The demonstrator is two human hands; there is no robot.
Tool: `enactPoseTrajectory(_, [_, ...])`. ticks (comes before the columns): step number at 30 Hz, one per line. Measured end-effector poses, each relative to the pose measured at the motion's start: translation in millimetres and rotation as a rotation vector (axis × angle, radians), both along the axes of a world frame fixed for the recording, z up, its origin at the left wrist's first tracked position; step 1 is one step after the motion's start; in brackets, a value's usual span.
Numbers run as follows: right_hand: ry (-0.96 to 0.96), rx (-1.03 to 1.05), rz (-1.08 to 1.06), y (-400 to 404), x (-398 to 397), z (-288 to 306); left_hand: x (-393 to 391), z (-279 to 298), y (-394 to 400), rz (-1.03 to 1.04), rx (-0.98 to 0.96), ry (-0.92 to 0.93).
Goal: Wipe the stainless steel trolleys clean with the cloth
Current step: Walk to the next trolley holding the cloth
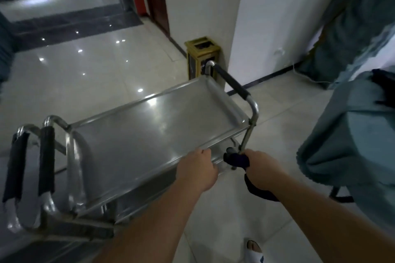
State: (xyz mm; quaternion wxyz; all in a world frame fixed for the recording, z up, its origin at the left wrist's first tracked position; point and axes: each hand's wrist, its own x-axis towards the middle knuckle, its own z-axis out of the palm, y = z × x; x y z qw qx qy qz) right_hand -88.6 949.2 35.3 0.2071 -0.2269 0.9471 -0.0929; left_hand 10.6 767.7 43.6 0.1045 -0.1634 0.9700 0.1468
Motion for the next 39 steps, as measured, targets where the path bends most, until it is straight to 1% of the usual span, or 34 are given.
enactPoseTrajectory(3, [0.038,-0.056,-0.083,32,-25,23,-40,23,31,-0.079,-0.018,0.03])
enactPoseTrajectory(6, [0.088,-0.022,-0.149,74,-57,40,-85,39,68,-0.138,-0.009,0.054])
enactPoseTrajectory(9, [0.108,-0.05,-0.21,127,-95,54,-137,47,116,-0.186,0.002,0.076])
enactPoseTrajectory(12, [0.136,-0.06,-0.28,189,-134,68,-192,53,175,-0.267,-0.021,0.057])
enactPoseTrajectory(16, [0.15,-0.066,-0.365,265,-187,78,-260,63,249,-0.345,-0.032,0.05])
enactPoseTrajectory(20, [0.148,-0.051,-0.416,312,-237,76,-313,64,292,-0.369,-0.037,0.028])
enactPoseTrajectory(26, [0.086,-0.048,-0.458,324,-321,55,-400,46,300,-0.38,-0.056,-0.034])
enactPoseTrajectory(31, [0.089,-0.044,-0.445,305,-417,39,-502,23,281,-0.373,-0.025,-0.058])
enactPoseTrajectory(35, [0.07,-0.012,-0.473,289,-493,43,-582,28,261,-0.367,0.036,-0.074])
enactPoseTrajectory(39, [0.047,-0.005,-0.47,267,-563,46,-651,36,234,-0.358,0.038,-0.069])
